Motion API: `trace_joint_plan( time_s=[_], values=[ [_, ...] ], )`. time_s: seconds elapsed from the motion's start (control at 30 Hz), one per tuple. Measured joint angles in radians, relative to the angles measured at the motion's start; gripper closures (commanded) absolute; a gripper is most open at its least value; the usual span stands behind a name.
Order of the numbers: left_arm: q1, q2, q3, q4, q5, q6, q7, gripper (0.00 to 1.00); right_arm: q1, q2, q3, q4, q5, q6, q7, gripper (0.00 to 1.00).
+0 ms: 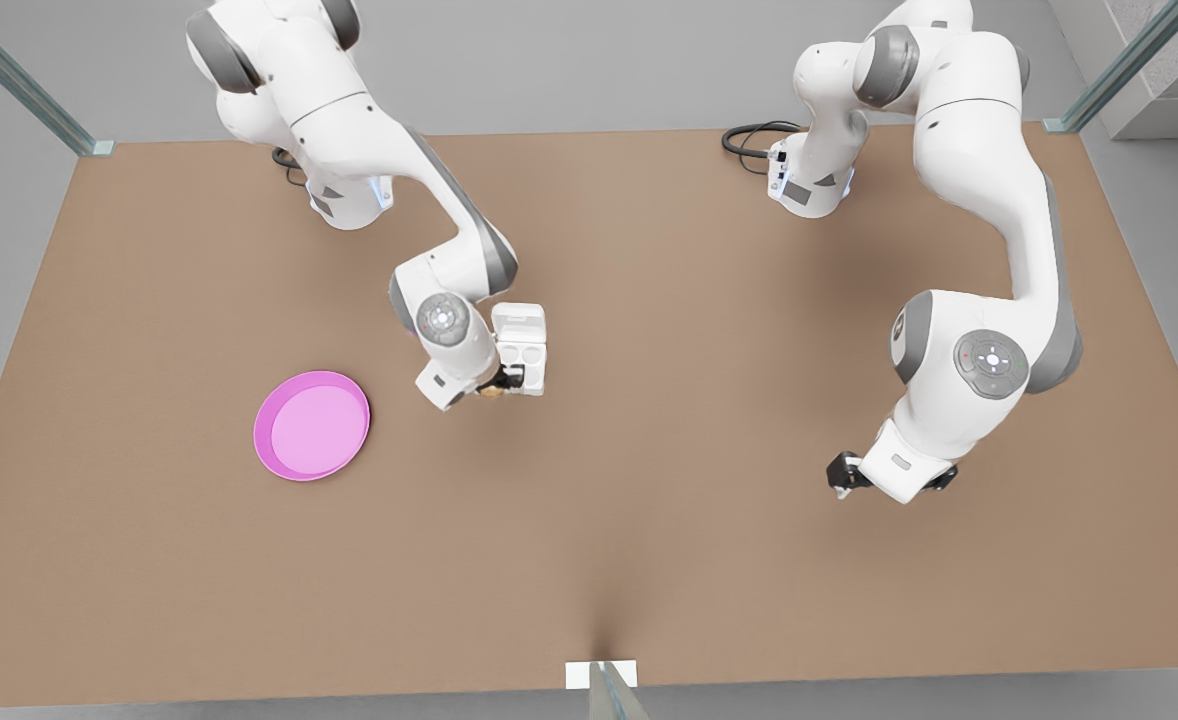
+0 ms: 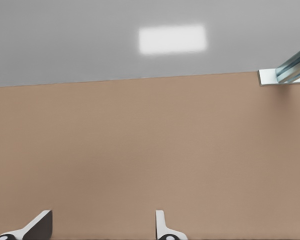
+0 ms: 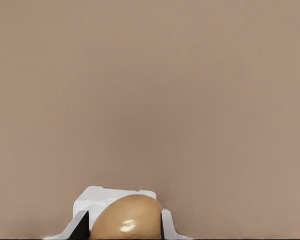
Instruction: Pack egg into the box and close the box lid
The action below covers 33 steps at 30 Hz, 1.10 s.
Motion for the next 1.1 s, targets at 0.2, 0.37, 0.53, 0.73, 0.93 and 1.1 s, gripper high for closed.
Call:
trace_joint_plan(
  time_s=[0.2, 0.37, 0.53, 0.73, 0.93, 1.1],
  values=[
    [-0.013, -0.001, -0.001, -0.002, 0.02, 0.001, 0.0, 0.0, 0.072, -0.076, 0.001, -0.104, 0.004, 0.001, 0.051, 0.03],
    [-0.021, -0.001, -0.002, -0.006, 0.032, -0.001, -0.002, 0.0, -0.141, -0.061, 0.003, 0.014, -0.033, -0.046, 0.071, 0.0],
    [-0.058, -0.013, -0.015, -0.019, 0.029, -0.046, -0.017, 0.0, -0.609, -0.103, -0.002, 0.278, -0.095, -0.272, -0.048, 0.0],
    [-0.427, 0.105, -0.029, -0.033, 0.055, -0.071, -0.148, 0.0, -0.864, -0.234, 0.179, 0.279, -0.137, -0.419, -0.193, 0.0],
    [-0.47, 0.007, -0.029, -0.024, 0.078, -0.1, -0.268, 0.0, -0.835, -0.201, 0.207, 0.313, -0.154, -0.452, -0.296, 0.0],
    [-0.415, -0.227, -0.215, -0.026, 0.043, -0.288, -0.336, 0.0, -0.805, -0.215, 0.235, 0.278, -0.199, -0.456, -0.359, 0.0]
  ],
)
